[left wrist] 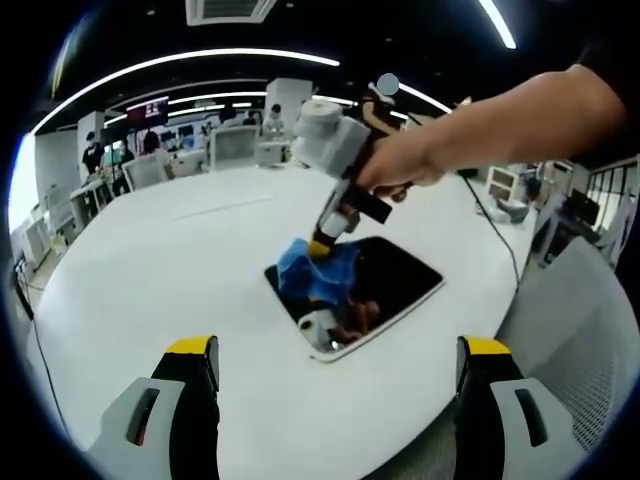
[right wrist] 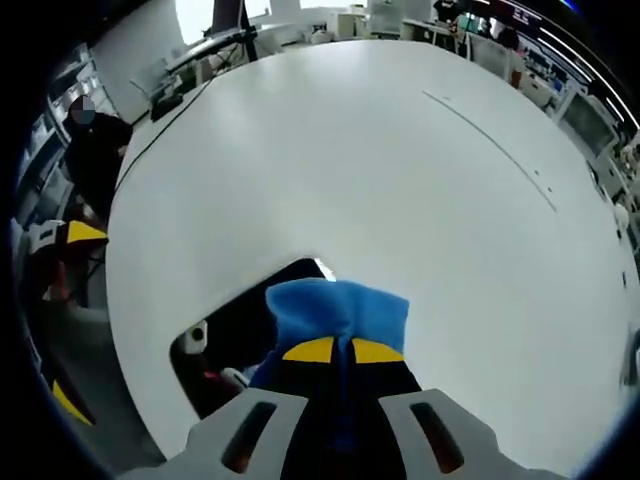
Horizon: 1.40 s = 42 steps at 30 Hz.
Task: Wipe the mirror surface with the cleaning cloth until all visible marks leave the cleaned area.
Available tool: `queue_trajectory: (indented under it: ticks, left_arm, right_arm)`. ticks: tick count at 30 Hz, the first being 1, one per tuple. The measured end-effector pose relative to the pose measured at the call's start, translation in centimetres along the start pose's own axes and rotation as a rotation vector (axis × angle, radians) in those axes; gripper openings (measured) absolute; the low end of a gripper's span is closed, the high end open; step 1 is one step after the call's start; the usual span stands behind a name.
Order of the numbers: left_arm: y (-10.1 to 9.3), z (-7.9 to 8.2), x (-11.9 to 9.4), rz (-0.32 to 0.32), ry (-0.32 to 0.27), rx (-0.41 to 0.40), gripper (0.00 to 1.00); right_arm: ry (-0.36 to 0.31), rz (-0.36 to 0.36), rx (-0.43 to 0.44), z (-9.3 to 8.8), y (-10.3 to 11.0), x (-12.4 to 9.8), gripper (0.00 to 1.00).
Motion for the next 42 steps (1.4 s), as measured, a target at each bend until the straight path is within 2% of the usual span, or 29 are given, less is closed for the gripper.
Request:
queue_trajectory:
  ticks: [15, 30, 42]
  left_arm:
    - [0.1, 0.1, -0.1, 0.013, -0.01, -0.004, 0.99]
    - [0.1, 0.1, -0.2, 0.015, -0.006, 0.004, 0.99]
    - [0.1, 0.1, -0.2, 0.014, -0.003, 0.003, 0.99]
  right_arm:
    - [-0.01, 0.002, 0.009, -1.1, 1.2, 0.0, 0.0]
    - [-0.02, 0.011, 0.02, -2.4, 4.1, -1.0, 0.0]
    - [-0.017, 0.015, -0.007, -3.5, 6.4, -1.7, 0.0]
Point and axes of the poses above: the point that each gripper's makers call its tool centre point, and the gripper's own axes: x roughly forward along the fingers, y roughly to its left, z roughly out of its top, the point moved 6 cm from there along -x, roughly backward along the fingers, and after that the axes turned 3 degrees about z, right-handed, at the moved point
